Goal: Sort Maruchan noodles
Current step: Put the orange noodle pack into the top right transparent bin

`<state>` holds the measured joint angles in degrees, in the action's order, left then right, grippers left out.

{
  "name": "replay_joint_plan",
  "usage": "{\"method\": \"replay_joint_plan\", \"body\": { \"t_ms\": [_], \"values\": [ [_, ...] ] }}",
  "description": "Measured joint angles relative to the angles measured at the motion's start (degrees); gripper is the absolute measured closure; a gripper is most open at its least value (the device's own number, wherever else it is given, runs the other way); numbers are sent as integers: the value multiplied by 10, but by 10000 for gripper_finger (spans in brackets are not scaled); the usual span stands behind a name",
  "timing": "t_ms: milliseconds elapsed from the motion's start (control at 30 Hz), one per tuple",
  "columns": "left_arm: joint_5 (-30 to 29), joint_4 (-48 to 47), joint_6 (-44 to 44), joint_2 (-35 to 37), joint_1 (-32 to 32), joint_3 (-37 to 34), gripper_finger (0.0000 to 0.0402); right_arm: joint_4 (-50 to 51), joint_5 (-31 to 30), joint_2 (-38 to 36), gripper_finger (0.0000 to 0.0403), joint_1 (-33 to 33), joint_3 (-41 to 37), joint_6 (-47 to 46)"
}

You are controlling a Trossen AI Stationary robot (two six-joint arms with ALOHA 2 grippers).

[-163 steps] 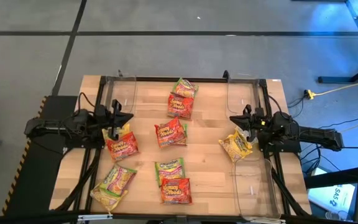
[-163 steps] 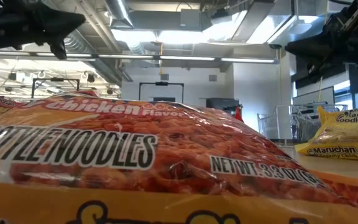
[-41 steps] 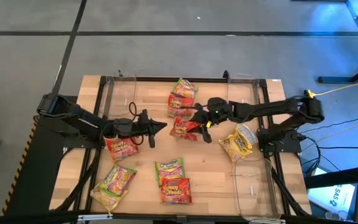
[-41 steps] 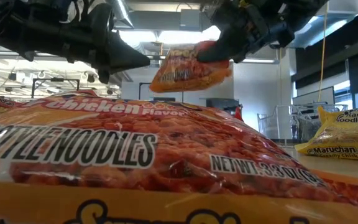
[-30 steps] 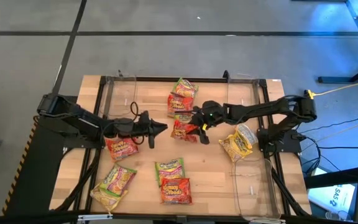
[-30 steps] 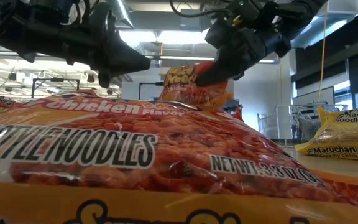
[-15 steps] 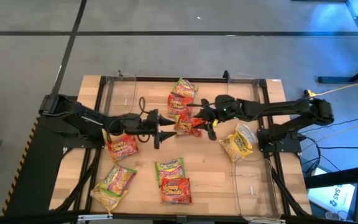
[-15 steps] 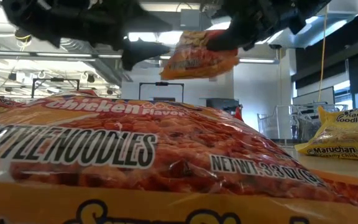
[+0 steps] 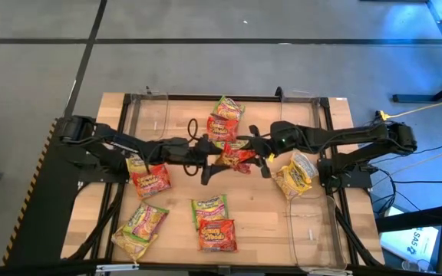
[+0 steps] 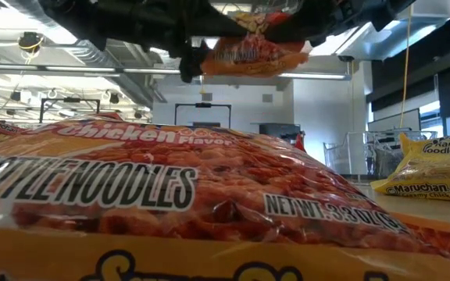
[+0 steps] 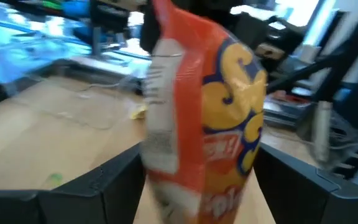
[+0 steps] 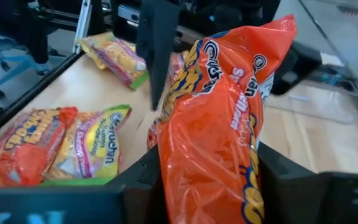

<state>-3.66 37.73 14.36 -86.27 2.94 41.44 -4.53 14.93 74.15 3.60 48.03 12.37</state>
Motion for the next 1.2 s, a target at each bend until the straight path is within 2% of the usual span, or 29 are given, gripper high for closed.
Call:
{"method": "replay_joint_plan", "body": {
  "t_ms": [100,267,600,700,833,933,1067,1200],
  "values": [
    [24,-13,-4,-13,1,10,123,-18,10,0,276,0,0,0],
    [26,-13,-9,-23,1,11,135,-32,14,2,276,0,0,0],
    [2,-7,-11,-22,1,11,258,-35,6,7,272,1,1,-20],
    [2,-7,-15,-22,1,11,279,-32,6,7,247,1,1,-31],
    [1,-14,-28,-22,1,11,290,3,5,-4,195,2,1,-34],
    [-9,-32,-37,-21,1,11,291,92,-13,-22,160,2,25,-34],
    [-37,-60,-70,-21,1,11,292,224,-66,-37,130,2,79,-45],
    [-73,-84,-77,-21,1,11,292,250,-92,-37,119,2,117,-75]
  ]
}}
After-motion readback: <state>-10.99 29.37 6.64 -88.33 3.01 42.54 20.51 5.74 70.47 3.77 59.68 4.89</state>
